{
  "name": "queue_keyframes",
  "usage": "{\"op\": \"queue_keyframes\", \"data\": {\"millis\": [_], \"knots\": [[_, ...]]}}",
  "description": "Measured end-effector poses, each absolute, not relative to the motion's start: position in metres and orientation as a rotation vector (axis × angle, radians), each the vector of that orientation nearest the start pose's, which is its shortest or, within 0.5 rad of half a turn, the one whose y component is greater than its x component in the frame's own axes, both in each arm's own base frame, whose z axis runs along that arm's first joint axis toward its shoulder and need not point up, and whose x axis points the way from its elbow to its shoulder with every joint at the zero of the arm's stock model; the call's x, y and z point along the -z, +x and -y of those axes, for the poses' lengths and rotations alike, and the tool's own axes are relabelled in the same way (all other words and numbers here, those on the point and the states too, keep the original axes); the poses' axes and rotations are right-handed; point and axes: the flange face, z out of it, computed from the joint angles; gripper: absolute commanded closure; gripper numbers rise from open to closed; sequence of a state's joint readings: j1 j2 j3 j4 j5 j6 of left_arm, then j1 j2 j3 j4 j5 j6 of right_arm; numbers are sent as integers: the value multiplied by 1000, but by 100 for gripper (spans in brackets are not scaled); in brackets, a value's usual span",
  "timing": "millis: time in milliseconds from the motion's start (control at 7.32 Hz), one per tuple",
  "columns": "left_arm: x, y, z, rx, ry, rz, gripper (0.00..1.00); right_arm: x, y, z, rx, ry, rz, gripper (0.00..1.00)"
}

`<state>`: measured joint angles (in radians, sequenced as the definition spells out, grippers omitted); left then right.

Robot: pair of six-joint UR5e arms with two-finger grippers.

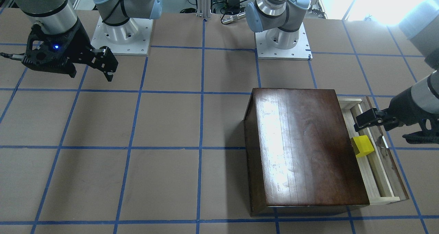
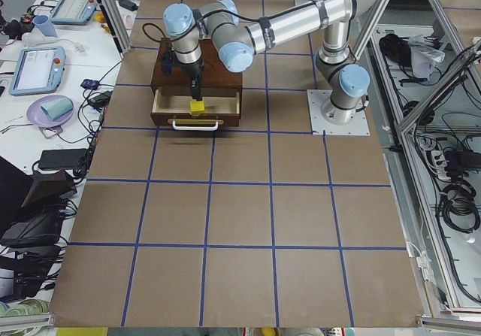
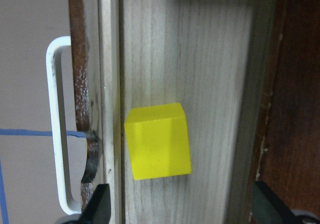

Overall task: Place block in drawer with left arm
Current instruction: 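Raise the left gripper out of the drawer toward the cabinet top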

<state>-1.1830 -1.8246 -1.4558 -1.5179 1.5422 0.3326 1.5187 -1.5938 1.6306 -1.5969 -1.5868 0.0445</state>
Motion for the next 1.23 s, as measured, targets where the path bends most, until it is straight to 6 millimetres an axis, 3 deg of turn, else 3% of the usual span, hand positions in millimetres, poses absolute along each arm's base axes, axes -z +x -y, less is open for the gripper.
{"op": "queue_keyframes", "data": {"millis": [273,683,956,1230], "knots": [[-450,78,570,-89,-78,-3190,0,-472,107,487,-17,152,-3153,0],[-496,29,540,-40,-109,-3169,0,-472,107,487,-17,152,-3153,0],[-505,-13,534,-24,-163,-3165,0,-472,107,487,-17,152,-3153,0],[-502,-61,532,-33,-146,-3168,0,-472,107,487,-18,152,-3153,0]]}}
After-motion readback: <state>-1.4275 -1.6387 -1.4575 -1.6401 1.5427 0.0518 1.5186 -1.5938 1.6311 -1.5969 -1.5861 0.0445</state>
